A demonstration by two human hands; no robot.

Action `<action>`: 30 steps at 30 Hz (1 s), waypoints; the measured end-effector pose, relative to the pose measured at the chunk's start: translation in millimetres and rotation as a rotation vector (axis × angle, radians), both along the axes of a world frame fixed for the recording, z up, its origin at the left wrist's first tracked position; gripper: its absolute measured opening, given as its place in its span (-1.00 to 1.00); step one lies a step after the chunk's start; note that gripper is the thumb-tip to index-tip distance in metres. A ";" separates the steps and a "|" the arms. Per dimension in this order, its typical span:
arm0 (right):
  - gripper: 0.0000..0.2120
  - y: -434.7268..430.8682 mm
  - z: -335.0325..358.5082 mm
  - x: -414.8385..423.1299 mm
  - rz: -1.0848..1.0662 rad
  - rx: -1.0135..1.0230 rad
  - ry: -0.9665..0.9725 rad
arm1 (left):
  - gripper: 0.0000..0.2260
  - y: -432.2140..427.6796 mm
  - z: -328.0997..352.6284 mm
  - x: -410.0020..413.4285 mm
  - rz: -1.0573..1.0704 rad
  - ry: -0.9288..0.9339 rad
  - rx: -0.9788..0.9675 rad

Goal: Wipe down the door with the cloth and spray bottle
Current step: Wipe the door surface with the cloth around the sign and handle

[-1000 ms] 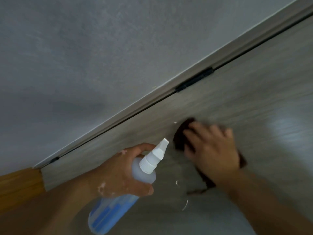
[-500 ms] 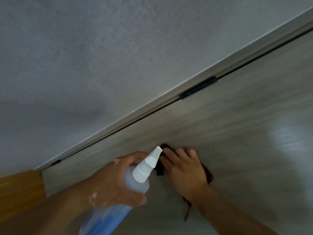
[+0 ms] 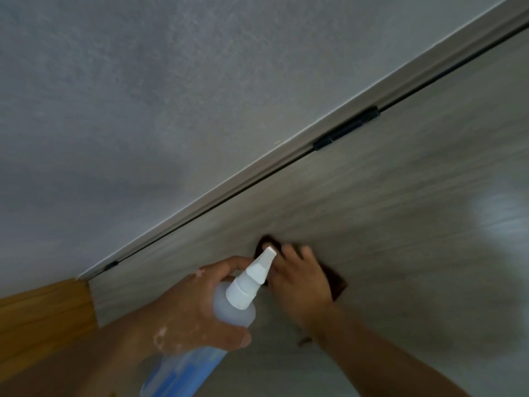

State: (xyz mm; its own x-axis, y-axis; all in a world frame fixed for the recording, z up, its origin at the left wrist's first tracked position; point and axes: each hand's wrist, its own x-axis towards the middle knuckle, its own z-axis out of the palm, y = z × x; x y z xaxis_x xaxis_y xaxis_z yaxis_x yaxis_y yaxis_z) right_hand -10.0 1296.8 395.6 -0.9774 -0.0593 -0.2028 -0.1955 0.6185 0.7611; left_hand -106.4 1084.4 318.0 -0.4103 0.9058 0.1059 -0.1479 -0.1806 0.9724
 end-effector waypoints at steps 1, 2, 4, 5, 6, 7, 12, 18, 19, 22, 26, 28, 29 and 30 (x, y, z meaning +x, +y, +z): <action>-0.55 -1.3 -3.9 14.1 -0.017 -0.008 -0.049 | -0.30 -2.1 -2.8 -0.6 0.001 -0.003 -0.004; -0.57 -1.5 1.7 21.2 -0.027 -0.017 -0.080 | -0.30 -3.5 -4.5 -1.4 0.002 -0.001 -0.014; -0.65 2.0 32.7 16.1 -0.001 -0.008 -0.053 | -0.30 -3.0 -4.9 -1.9 -0.003 -0.006 -0.024; -0.68 3.1 54.8 6.6 -0.005 0.005 -0.003 | -0.31 -1.7 -2.8 -0.8 -0.014 -0.022 -0.018; -0.68 3.1 79.5 -6.2 -0.025 0.023 0.066 | -0.32 -0.3 0.6 0.9 -0.025 -0.032 -0.010; -0.66 3.4 105.0 -20.3 -0.043 0.054 0.146 | -0.33 1.6 5.0 2.8 -0.032 -0.034 -0.008; -0.66 -3.6 166.5 -78.2 -0.106 0.167 0.450 | -0.32 8.9 18.9 14.4 -0.058 -0.064 0.024; -0.61 -0.8 24.2 -45.2 -0.068 0.033 0.109 | -0.21 -2.1 1.8 20.4 -0.041 -0.012 -0.028; -0.53 -3.9 4.7 -27.3 -0.090 0.018 -0.012 | -0.20 -6.5 -0.7 17.9 -0.045 0.025 -0.061; -0.52 -8.4 7.3 11.3 -0.132 -0.044 -0.183 | -0.22 -12.3 -7.3 7.6 -0.067 -0.027 -0.082; -0.62 2.9 112.2 18.6 0.008 -0.022 0.154 | -0.24 -5.3 5.1 7.7 -0.061 -0.017 -0.037; -0.65 1.6 177.4 13.1 -0.002 0.035 0.371 | -0.25 2.0 17.9 12.9 -0.082 -0.016 -0.024; -0.66 -0.1 203.9 9.8 -0.022 0.061 0.474 | -0.27 6.6 25.3 16.3 -0.093 -0.010 -0.015; -0.67 -1.0 223.6 6.4 -0.039 0.082 0.563 | -0.28 11.1 31.9 20.1 -0.103 0.005 -0.007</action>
State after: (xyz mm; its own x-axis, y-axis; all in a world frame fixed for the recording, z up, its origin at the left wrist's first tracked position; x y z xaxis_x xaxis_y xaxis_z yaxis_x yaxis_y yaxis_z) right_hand -3.6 1295.8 619.2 -0.9374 -0.0265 0.3472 0.2759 0.5520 0.7869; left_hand -86.3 1095.5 350.0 -0.3143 0.9440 0.1008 -0.1603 -0.1575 0.9744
